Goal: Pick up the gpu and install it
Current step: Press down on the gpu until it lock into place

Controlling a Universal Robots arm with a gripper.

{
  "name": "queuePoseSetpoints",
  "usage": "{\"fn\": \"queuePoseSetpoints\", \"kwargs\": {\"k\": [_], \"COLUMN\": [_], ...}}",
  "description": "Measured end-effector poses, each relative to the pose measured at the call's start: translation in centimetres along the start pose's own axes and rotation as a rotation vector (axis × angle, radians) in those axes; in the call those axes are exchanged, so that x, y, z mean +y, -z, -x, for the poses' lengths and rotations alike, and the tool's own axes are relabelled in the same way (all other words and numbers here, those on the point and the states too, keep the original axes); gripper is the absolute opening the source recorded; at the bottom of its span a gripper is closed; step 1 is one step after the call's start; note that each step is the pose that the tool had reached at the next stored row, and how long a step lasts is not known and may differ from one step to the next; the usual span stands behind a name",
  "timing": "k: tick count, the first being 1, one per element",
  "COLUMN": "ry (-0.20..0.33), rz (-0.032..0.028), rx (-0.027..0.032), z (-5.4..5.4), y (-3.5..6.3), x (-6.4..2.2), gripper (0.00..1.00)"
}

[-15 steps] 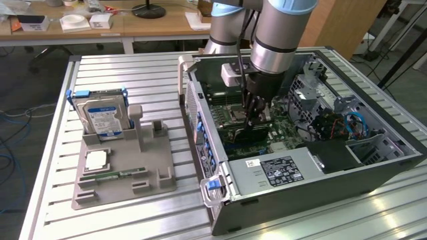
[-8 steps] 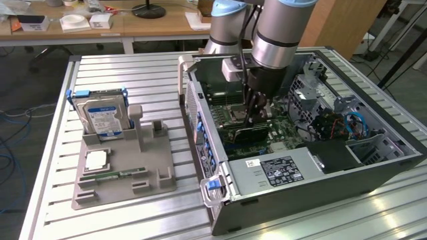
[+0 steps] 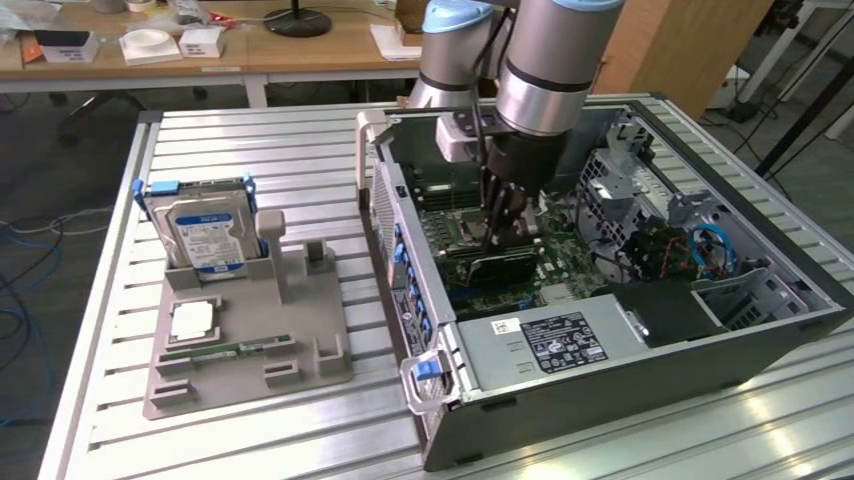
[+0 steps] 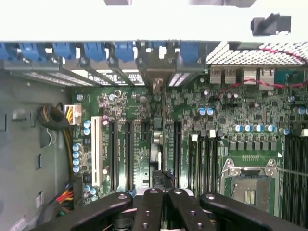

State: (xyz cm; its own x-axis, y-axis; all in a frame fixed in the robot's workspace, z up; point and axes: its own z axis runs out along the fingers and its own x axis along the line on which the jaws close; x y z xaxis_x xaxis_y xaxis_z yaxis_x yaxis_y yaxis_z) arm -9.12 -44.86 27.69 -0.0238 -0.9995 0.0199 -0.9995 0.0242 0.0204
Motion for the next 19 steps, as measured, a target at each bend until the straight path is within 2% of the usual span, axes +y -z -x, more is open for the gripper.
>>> {"fn": "queuePoseSetpoints", "kwargs": {"k": [8,14,19], "ry": [0.0,0.0,0.0], "rz": [0.0,0.0005,0.0044], "rx": [0.0,-0.0002,0.0001], "z": [0.0,0.0,0.0], "y": [-0.04,-0.05,-0.04], "x": [1.9,2.56,2.76], "gripper": [0.11,0.11,0.11]}}
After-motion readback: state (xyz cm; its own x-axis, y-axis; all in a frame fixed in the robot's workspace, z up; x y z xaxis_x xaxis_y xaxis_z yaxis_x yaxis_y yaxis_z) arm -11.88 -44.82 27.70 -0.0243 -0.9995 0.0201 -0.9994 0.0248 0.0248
